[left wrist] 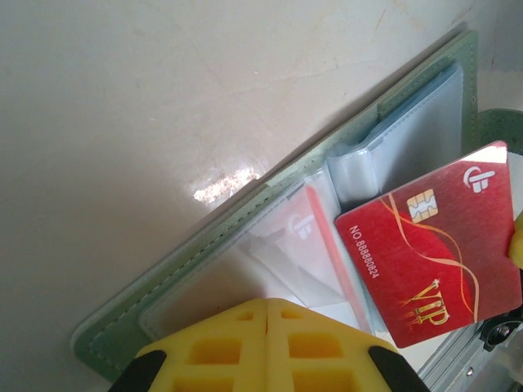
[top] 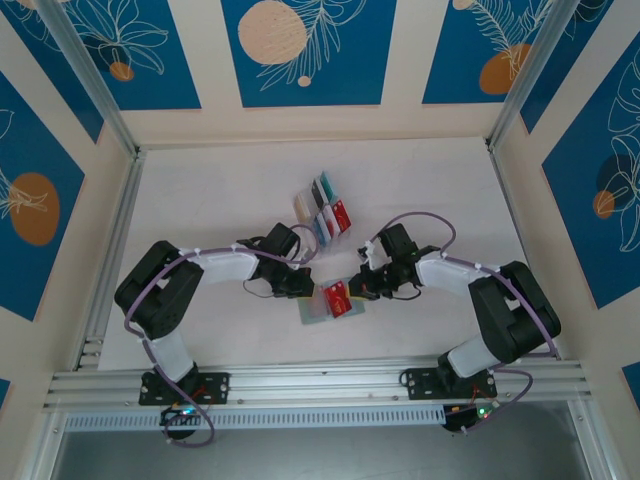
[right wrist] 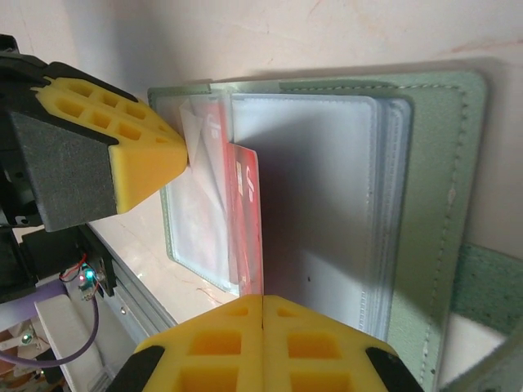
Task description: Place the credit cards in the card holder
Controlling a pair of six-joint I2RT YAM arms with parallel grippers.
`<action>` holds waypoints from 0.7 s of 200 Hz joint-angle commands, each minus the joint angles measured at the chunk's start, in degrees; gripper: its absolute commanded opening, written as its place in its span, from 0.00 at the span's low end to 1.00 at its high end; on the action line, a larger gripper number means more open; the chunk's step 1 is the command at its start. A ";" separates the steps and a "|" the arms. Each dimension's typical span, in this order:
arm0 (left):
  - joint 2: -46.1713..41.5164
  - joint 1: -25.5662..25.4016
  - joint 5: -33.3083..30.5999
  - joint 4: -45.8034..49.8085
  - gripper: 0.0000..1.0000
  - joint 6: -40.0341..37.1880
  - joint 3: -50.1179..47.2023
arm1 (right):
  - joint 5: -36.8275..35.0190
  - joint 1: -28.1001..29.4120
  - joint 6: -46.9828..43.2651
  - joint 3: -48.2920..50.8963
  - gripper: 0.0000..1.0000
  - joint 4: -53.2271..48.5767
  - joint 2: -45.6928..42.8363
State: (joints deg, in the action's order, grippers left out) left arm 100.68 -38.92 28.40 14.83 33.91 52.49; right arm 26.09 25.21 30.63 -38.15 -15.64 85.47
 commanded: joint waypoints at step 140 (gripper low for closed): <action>0.77 -0.18 -1.68 3.01 0.05 -1.38 -1.56 | 1.65 2.64 1.23 -1.42 0.00 2.00 3.68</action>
State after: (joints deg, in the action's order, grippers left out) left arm 100.68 -38.92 28.40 14.61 33.89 52.38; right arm 26.39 27.44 31.57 -37.93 -14.02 87.90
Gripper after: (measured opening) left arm 0.054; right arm 0.050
